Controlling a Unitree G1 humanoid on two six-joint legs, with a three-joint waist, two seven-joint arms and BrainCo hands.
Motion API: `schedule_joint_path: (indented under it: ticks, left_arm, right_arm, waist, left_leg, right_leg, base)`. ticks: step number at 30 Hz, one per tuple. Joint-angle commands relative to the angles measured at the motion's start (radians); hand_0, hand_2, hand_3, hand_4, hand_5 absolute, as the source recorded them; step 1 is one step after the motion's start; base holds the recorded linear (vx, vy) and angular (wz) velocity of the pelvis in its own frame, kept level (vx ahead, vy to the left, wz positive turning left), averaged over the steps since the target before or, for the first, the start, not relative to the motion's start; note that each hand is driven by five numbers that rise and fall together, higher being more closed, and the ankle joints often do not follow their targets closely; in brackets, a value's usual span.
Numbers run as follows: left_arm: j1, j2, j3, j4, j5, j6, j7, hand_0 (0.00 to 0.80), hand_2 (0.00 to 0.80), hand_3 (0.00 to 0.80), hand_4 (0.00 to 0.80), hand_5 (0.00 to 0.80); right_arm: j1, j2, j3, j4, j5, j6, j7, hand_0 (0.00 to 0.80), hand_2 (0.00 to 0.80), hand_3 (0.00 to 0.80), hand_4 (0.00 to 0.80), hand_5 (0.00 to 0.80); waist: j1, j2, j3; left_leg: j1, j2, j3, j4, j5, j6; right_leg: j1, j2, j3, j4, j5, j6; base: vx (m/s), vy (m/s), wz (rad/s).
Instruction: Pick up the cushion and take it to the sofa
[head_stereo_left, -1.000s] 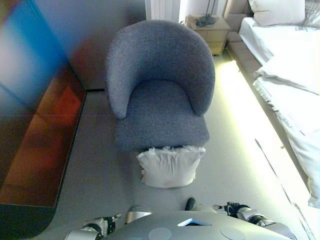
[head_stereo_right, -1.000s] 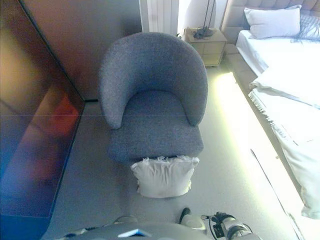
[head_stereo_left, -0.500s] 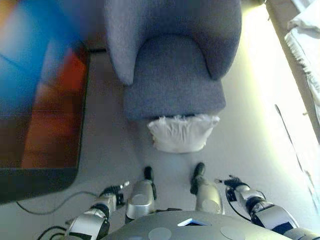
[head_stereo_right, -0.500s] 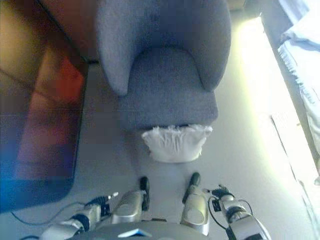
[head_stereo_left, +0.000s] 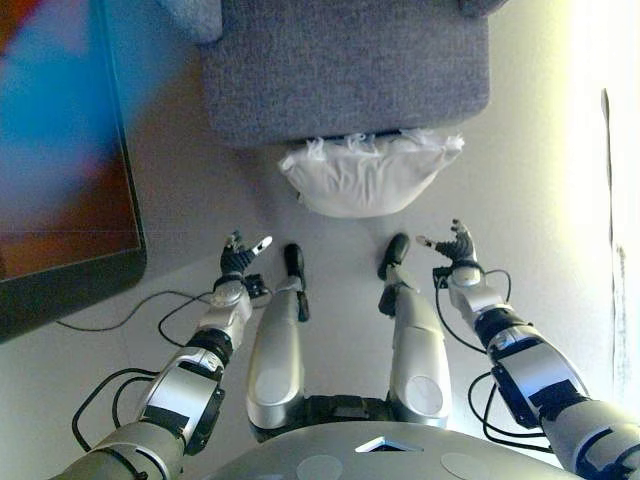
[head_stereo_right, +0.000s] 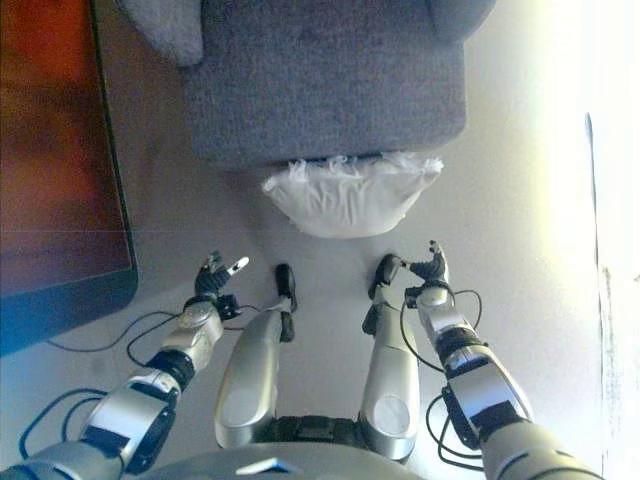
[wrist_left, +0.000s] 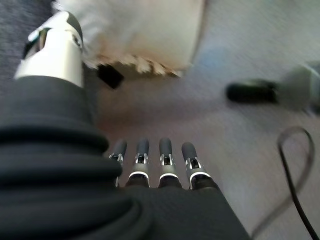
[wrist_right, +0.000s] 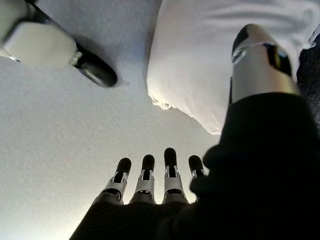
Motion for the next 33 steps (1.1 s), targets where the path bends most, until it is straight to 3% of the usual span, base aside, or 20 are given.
schedule_joint_path:
  ticks: [1, 5, 6, 8, 13, 16, 24, 33]
  left_arm:
    - [-0.016, 0.035, 0.003, -0.059, -0.018, -0.082, 0.037, 0.000, 0.000, 0.000, 0.000, 0.000]
    - [-0.041, 0.051, 0.003, -0.077, -0.033, -0.137, 0.050, 0.000, 0.000, 0.000, 0.000, 0.000]
    - [-0.044, 0.058, 0.002, -0.083, -0.032, -0.155, 0.048, 0.000, 0.000, 0.000, 0.000, 0.000]
    - [-0.061, 0.070, -0.008, -0.096, -0.021, -0.185, 0.046, 0.000, 0.000, 0.000, 0.000, 0.000]
    - [-0.092, 0.131, -0.009, -0.141, -0.024, -0.207, 0.061, 0.000, 0.000, 0.000, 0.000, 0.000]
    - [-0.122, 0.165, -0.008, -0.147, -0.022, -0.205, 0.047, 0.000, 0.000, 0.000, 0.000, 0.000]
    - [-0.245, 0.215, -0.060, -0.125, -0.065, -0.265, -0.041, 0.000, 0.000, 0.000, 0.000, 0.000]
    - [-0.323, 0.296, -0.074, -0.128, -0.162, -0.262, -0.135, 0.000, 0.000, 0.000, 0.000, 0.000]
  right_arm:
    - [-0.017, -0.077, 0.008, -0.078, -0.020, -0.018, -0.095, 0.000, 0.000, 0.000, 0.000, 0.000]
    - [-0.051, -0.128, -0.007, -0.107, -0.020, -0.001, -0.188, 0.000, 0.000, 0.000, 0.000, 0.000]
    - [-0.055, -0.143, -0.012, -0.110, -0.023, 0.003, -0.222, 0.000, 0.000, 0.000, 0.000, 0.000]
    - [-0.083, -0.164, -0.017, -0.115, -0.027, 0.000, -0.275, 0.000, 0.000, 0.000, 0.000, 0.000]
    - [-0.058, -0.226, -0.051, -0.219, -0.034, 0.047, -0.382, 0.000, 0.000, 0.000, 0.000, 0.000]
    - [-0.091, -0.275, -0.060, -0.230, -0.016, 0.054, -0.373, 0.000, 0.000, 0.000, 0.000, 0.000]
    - [-0.323, -0.368, -0.002, -0.061, 0.067, -0.108, -0.239, 0.000, 0.000, 0.000, 0.000, 0.000]
    - [-0.449, -0.462, 0.069, -0.038, 0.115, -0.193, -0.043, 0.000, 0.000, 0.000, 0.000, 0.000]
  waist:
    - [-0.012, -0.009, 0.011]
    - [-0.017, -0.006, 0.011]
    - [-0.017, -0.004, 0.011]
    - [-0.018, -0.004, 0.011]
    - [-0.034, -0.013, 0.011]
    - [-0.033, -0.018, 0.011]
    - [-0.016, 0.008, 0.011]
    - [-0.017, 0.022, 0.011]
  left_leg:
    - [-0.175, -0.017, -0.041, 0.101, -0.005, 0.028]
    - [-0.266, -0.007, -0.055, 0.127, -0.004, 0.032]
    - [-0.281, 0.000, -0.065, 0.145, -0.033, 0.025]
    - [-0.337, 0.004, -0.077, 0.173, -0.037, 0.028]
    - [-0.494, 0.017, -0.107, 0.276, -0.056, 0.035]
    - [-0.565, 0.015, -0.126, 0.319, -0.063, 0.037]
    - [-0.735, 0.001, -0.136, 0.423, -0.086, 0.031]
    - [-0.913, -0.001, -0.138, 0.610, -0.130, 0.030]
  right_leg:
    - [-0.042, 0.008, 0.061, 0.060, -0.103, 0.050]
    - [-0.152, 0.012, 0.079, 0.103, -0.109, 0.043]
    - [-0.173, 0.017, 0.090, 0.130, -0.136, 0.050]
    - [-0.227, 0.017, 0.098, 0.158, -0.138, 0.047]
    - [-0.371, 0.017, 0.128, 0.260, -0.137, 0.039]
    - [-0.438, 0.016, 0.133, 0.310, -0.143, 0.032]
    - [-0.613, 0.006, 0.137, 0.452, -0.173, 0.025]
    - [-0.805, -0.013, 0.157, 0.680, -0.223, 0.025]
  base:
    - [0.000, 0.000, 0.00]
    - [0.019, 0.003, 0.05]
    - [0.065, -0.011, 0.05]
    - [0.030, -0.027, -0.02]
    - [-0.032, -0.027, -0.03]
    - [-0.020, -0.040, -0.10]
    - [-0.048, -0.006, -0.08]
    - [-0.019, 0.005, 0.01]
